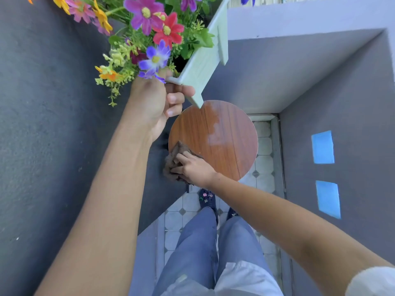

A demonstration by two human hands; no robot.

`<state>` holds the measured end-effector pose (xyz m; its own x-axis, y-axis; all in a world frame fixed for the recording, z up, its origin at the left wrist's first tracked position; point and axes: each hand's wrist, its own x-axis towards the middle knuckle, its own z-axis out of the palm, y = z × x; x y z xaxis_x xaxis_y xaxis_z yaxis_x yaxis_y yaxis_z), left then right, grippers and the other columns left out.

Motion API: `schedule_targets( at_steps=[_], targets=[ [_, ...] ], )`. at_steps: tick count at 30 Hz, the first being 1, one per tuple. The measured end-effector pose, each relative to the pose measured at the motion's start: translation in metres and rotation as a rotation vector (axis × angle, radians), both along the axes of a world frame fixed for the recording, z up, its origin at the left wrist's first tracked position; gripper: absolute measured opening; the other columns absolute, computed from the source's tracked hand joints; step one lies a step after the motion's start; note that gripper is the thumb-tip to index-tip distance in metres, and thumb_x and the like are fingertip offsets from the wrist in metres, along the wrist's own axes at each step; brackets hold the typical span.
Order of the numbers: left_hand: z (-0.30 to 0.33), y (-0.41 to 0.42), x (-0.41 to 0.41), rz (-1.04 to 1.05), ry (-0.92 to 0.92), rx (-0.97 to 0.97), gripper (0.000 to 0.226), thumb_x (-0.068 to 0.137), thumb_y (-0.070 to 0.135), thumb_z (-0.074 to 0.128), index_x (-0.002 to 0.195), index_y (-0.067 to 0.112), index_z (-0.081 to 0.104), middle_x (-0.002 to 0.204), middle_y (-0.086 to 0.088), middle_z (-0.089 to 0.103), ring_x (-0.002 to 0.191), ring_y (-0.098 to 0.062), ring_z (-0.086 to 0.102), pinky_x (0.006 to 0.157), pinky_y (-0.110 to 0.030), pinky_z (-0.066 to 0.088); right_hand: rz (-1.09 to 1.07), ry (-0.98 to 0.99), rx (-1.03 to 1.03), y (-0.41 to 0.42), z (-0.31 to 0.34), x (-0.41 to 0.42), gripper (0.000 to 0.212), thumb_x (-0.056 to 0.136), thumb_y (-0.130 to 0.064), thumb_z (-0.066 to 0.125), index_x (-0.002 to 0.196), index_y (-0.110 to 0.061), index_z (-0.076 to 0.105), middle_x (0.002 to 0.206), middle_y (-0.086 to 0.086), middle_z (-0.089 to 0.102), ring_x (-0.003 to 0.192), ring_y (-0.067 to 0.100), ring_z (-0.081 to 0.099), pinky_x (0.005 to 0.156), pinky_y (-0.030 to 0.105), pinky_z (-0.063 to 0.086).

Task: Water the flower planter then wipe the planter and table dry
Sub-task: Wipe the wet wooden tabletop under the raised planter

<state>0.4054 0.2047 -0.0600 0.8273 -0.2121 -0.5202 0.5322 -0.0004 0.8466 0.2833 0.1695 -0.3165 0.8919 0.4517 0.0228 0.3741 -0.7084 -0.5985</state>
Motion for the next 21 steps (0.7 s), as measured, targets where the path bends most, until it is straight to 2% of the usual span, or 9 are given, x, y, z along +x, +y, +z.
schedule_targets(
  at_steps=[1,3,7,8,10,13,16,18,21],
  targets=[
    [0.000,-0.001,0.000,-0.001,-0.001,0.004,0.023,0.097,0.004,0.026,0.077,0.014,0.034,0.055,-0.011,0.065,0.037,-0.008,0.031,0.036,-0.020,0.022,0.010,-0.033,0.006,-0.002,0.003,0.007,0.030,0.086,-0.017,0.070,0.116,-0.016,0.074,0.107,0.013,0.053,0.103,0.032,0.047,0.071,0.041,0.053],
    [0.000,-0.001,-0.003,-0.003,-0.005,0.017,0.025,0.097,0.004,0.024,0.077,0.015,0.034,0.055,-0.011,0.065,0.037,-0.008,0.031,0.036,-0.020,0.021,-0.152,-0.033,0.088,-0.021,0.004,0.032,0.033,0.088,-0.016,0.064,0.121,-0.011,0.070,0.110,0.018,0.051,0.108,0.034,0.044,0.076,0.043,0.049],
    [-0.003,0.000,-0.011,-0.004,-0.007,0.039,0.025,0.098,0.003,0.023,0.079,0.014,0.035,0.055,-0.010,0.065,0.037,-0.008,0.032,0.036,-0.020,0.023,-0.822,0.037,0.029,-0.091,-0.002,0.083,0.033,0.086,-0.016,0.058,0.107,-0.034,0.075,0.107,0.003,0.048,0.104,0.021,0.046,0.081,0.039,0.052],
    [-0.005,0.000,-0.014,-0.007,-0.007,0.047,0.026,0.098,0.003,0.023,0.079,0.014,0.035,0.055,-0.010,0.065,0.037,-0.008,0.033,0.036,-0.020,0.023,-0.925,0.077,0.025,-0.105,-0.002,0.086,0.033,0.087,-0.017,0.057,0.108,-0.036,0.075,0.107,0.001,0.047,0.105,0.020,0.045,0.082,0.038,0.052],
    [-0.009,-0.001,-0.021,-0.010,-0.007,0.060,0.027,0.099,0.004,0.023,0.079,0.014,0.037,0.055,-0.008,0.066,0.037,-0.007,0.034,0.036,-0.019,0.024,-0.953,0.112,0.000,-0.119,0.002,0.075,0.033,0.090,-0.020,0.057,0.112,-0.038,0.074,0.109,0.001,0.047,0.109,0.021,0.045,0.083,0.034,0.050],
    [-0.019,-0.004,-0.035,-0.004,0.012,0.057,0.029,0.098,0.002,0.021,0.080,0.013,0.041,0.056,-0.006,0.067,0.037,-0.005,0.036,0.036,-0.019,0.025,-0.868,0.151,0.005,-0.113,0.006,0.028,0.033,0.088,-0.018,0.061,0.115,-0.035,0.073,0.106,-0.002,0.044,0.107,0.019,0.042,0.073,0.025,0.039],
    [-0.031,-0.010,-0.051,0.003,0.042,0.048,0.031,0.099,0.001,0.020,0.082,0.011,0.044,0.056,-0.006,0.068,0.036,-0.005,0.037,0.036,-0.018,0.025,-0.653,0.173,-0.047,-0.094,0.003,-0.036,0.033,0.082,-0.014,0.069,0.112,-0.028,0.074,0.105,0.005,0.049,0.102,0.026,0.047,0.065,0.031,0.046],
    [-0.037,-0.015,-0.065,0.025,0.059,0.062,0.032,0.097,-0.001,0.018,0.081,0.010,0.044,0.055,-0.006,0.067,0.037,-0.006,0.037,0.036,-0.019,0.024,-0.588,0.188,-0.042,-0.089,-0.001,-0.074,0.035,0.078,-0.009,0.072,0.110,-0.022,0.076,0.105,0.009,0.053,0.100,0.030,0.049,0.068,0.035,0.049],
    [-0.046,-0.019,-0.089,0.056,0.078,0.092,0.034,0.092,-0.006,0.015,0.084,0.008,0.044,0.059,-0.010,0.065,0.037,-0.006,0.039,0.037,-0.019,0.024,-0.832,0.263,0.084,-0.094,0.002,-0.119,0.033,0.080,0.000,0.069,0.109,-0.014,0.077,0.101,0.006,0.050,0.097,0.025,0.049,0.077,0.026,0.042]
  ],
)
